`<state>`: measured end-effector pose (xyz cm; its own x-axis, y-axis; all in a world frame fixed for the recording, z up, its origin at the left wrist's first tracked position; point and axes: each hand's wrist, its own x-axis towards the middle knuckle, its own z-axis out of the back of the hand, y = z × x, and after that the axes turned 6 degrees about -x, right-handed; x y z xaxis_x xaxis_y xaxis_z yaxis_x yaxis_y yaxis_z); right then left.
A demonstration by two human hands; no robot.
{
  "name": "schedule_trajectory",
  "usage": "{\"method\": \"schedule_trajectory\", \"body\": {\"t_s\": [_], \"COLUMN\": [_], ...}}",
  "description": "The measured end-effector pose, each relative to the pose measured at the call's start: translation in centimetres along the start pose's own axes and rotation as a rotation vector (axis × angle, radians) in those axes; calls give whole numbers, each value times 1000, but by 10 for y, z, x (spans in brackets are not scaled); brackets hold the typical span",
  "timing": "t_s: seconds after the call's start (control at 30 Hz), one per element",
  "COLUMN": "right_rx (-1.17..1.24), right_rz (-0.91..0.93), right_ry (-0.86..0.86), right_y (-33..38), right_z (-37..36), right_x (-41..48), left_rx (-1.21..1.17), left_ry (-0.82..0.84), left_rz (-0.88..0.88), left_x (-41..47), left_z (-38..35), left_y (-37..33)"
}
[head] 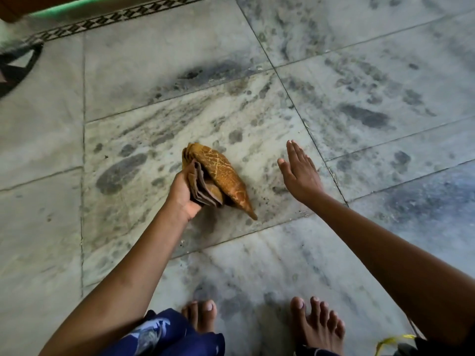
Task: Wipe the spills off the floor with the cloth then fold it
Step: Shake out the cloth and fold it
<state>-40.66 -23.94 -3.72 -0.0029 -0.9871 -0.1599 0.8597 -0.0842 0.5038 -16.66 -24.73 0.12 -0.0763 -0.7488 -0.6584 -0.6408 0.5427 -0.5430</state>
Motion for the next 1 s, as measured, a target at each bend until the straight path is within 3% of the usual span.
{"method": "schedule_trajectory", "body": {"t_s": [0.27,0.8,1.0], "right_rx": [54,185,223], "right_rz": [53,159,169], "right_ry": [-34,-30,-8], "right_y": [43,107,157], "right_z": [28,-4,40], "right_x": [3,87,107], "left_rx": [-190,-250,-276], "left_ry": [161,26,-14], "left_rz": [-9,27,25], "left_x": [-3,73,50], "left_z": [-4,-1,-40], "left_y": [-29,-96,-150]}}
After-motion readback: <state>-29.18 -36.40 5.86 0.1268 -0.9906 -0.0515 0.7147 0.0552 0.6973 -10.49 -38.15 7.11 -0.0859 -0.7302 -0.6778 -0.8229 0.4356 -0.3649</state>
